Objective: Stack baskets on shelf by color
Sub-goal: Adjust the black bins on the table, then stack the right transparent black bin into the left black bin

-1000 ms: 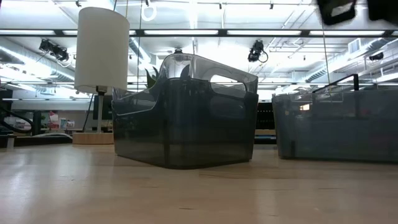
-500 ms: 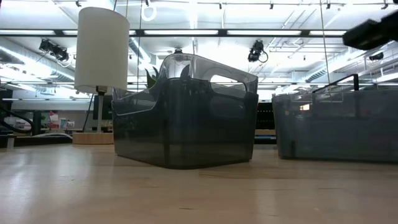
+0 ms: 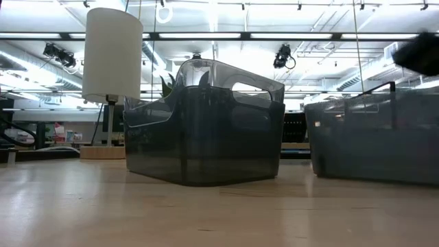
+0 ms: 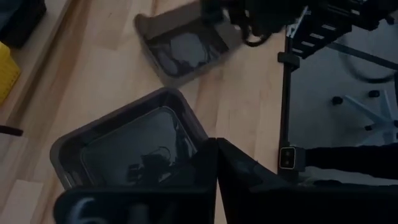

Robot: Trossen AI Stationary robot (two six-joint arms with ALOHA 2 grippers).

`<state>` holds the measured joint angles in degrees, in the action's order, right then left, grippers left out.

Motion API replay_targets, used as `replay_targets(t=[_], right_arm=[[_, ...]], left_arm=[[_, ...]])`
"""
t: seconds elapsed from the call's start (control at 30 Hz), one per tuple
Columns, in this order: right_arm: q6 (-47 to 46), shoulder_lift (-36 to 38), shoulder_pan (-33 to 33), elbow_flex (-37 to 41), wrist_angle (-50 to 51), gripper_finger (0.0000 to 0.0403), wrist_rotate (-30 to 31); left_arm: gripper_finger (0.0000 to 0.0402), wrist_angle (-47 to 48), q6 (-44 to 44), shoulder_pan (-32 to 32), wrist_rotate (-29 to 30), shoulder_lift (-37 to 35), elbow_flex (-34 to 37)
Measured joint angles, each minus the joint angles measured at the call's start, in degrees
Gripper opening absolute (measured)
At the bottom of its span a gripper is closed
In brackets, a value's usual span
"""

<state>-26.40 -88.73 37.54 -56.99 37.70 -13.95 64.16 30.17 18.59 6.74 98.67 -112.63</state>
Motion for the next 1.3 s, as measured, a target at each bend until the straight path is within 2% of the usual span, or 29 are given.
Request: replay_targets(t=[0.07,0.17,0.27,0.37,0.47,0.57,0.7,0.9,1.0,1.1,1.3], right_arm=[[-1.8,-0.1,0.0,0.0,-9.2,0.0125,-0.2],[-2.1,-0.3,-0.7,0.0,-22.2,0.0125,3.7],[-1.6,0.0,-3.1,0.0,-27.4,0.0125,7.3],[1.2,1.5,-6.4,-0.1,-24.9,0.0125,8.3],[4.8,2.4,-9.6,-1.5,-16.5,0.0123,10.1],[16.4,2.5,-11.6,-5.9,-7.5,0.0122,11.4],[34.6,1.1,-11.8,-11.0,1.4,0.0121,16.0],[58.2,-3.9,-10.0,-14.8,5.9,0.0129,18.7],[66.5,-6.7,-8.6,-15.8,7.7,0.0141,23.9],[70.2,-8.9,-7.8,-16.4,8.9,0.0152,27.0],[71.7,-9.7,-6.4,-16.8,10.5,0.0162,25.4]], left_arm=[[0.0017,0.0,0.0,0.0,-0.2,0.0,0.0],[0.0021,0.0,0.0,0.0,-0.2,0.0,0.0],[0.0021,0.0,0.1,0.0,-0.5,0.0,0.0],[0.0015,0.0,0.1,0.0,-1.0,0.0,0.0],[0.0011,0.0,0.6,0.0,-1.1,0.0,0.0],[0.001,0.0,0.7,0.0,-1.1,0.0,0.0],[0.0016,0.0,0.7,0.3,-1.1,0.0,0.0],[0.0024,0.0,0.7,0.3,-1.0,0.0,0.0],[0.0022,0.1,0.8,0.3,-1.0,0.1,0.0],[0.0017,0.3,1.5,0.3,-1.1,0.1,0.0],[0.0017,0.4,1.9,0.3,-1.0,0.1,0.0]])
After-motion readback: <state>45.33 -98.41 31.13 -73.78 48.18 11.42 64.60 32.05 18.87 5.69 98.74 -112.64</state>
